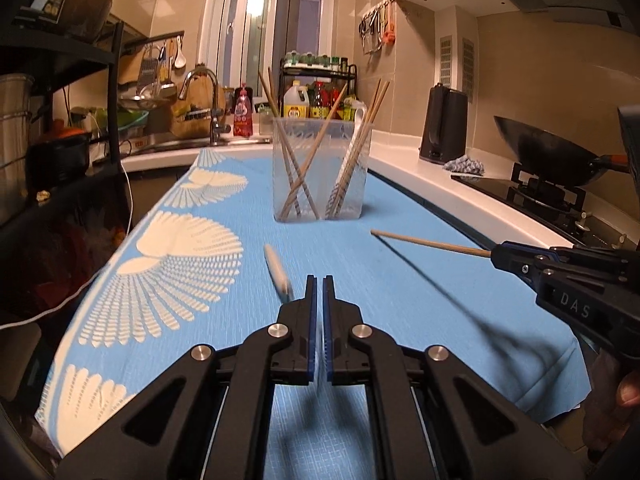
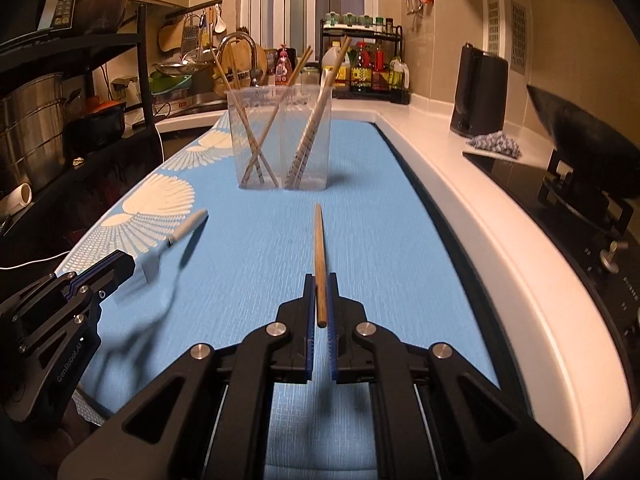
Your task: Organize utensils
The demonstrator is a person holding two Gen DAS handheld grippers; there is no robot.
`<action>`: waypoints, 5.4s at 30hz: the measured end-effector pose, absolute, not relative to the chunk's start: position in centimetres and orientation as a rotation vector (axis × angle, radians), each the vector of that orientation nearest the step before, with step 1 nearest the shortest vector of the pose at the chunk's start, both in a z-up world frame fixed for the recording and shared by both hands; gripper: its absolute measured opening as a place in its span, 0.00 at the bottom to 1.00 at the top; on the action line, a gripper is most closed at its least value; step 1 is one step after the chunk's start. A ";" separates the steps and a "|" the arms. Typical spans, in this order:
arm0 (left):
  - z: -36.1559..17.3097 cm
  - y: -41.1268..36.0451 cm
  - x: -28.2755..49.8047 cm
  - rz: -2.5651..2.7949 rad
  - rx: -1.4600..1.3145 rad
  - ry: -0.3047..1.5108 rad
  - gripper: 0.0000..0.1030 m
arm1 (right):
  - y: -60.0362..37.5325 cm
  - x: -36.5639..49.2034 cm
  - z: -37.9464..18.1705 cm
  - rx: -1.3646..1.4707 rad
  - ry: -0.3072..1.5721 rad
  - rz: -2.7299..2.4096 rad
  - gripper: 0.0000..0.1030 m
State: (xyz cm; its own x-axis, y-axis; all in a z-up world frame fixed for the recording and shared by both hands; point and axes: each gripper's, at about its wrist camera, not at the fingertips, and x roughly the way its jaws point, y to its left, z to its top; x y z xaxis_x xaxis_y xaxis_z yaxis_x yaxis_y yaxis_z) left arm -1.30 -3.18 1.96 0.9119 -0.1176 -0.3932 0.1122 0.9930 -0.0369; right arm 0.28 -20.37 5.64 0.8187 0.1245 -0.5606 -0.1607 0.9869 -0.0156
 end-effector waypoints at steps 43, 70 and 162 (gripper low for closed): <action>0.2 -3.6 -2.6 -0.098 0.068 0.398 0.02 | -20.6 -0.6 4.2 -0.056 0.609 0.166 0.05; 11.5 -0.9 2.6 -0.205 -0.109 0.344 0.01 | -21.6 3.3 14.1 -0.108 0.514 0.175 0.05; 8.2 0.4 11.4 0.060 -0.126 0.492 0.93 | -20.8 12.3 10.3 -0.057 0.474 0.062 0.92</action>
